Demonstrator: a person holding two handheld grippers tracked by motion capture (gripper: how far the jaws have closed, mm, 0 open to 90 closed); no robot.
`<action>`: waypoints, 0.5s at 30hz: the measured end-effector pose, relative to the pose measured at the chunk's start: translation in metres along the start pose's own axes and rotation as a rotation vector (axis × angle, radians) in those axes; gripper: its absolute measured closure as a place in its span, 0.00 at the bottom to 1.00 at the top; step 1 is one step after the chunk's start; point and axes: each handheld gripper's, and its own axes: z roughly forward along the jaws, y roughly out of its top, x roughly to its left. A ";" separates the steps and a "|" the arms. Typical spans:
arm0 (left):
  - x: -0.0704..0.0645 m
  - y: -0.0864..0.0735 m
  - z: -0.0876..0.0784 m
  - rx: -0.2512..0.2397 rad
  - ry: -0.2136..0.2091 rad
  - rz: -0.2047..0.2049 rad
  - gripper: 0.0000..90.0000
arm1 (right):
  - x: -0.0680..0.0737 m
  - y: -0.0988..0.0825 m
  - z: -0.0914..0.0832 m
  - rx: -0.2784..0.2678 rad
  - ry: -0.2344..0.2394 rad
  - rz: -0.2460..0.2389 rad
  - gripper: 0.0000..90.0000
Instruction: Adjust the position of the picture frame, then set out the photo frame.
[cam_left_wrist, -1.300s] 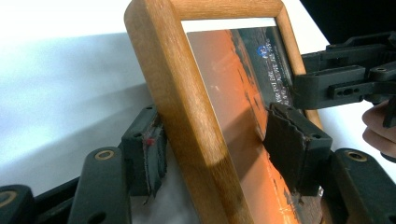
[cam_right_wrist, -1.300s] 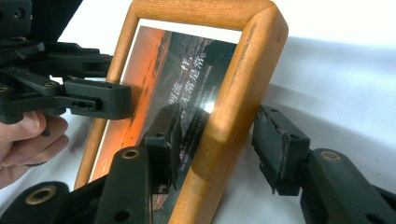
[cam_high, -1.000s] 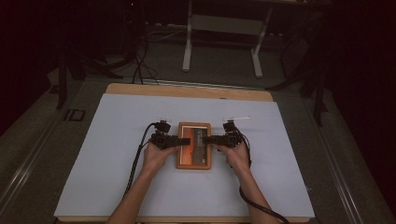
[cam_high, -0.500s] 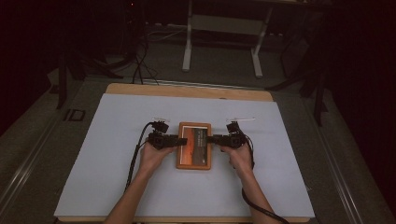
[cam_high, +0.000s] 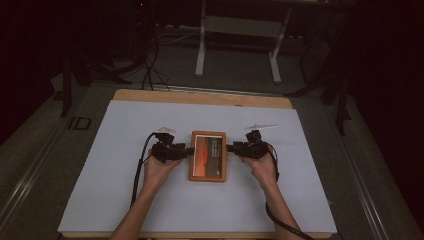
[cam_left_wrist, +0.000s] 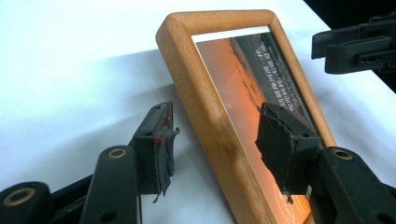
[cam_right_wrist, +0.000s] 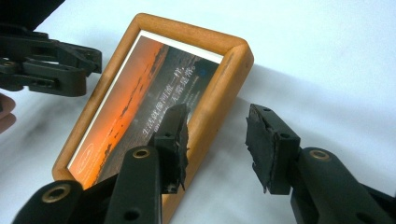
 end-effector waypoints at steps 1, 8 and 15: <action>-0.001 -0.001 -0.002 -0.005 0.004 0.005 0.52 | 0.000 0.000 0.000 -0.003 -0.003 -0.003 0.64; -0.005 -0.008 -0.014 -0.033 0.003 0.023 0.52 | 0.005 0.002 -0.001 -0.003 -0.025 -0.048 0.66; -0.011 -0.015 -0.024 -0.053 -0.009 0.034 0.52 | 0.011 0.011 -0.001 -0.015 -0.042 -0.102 0.68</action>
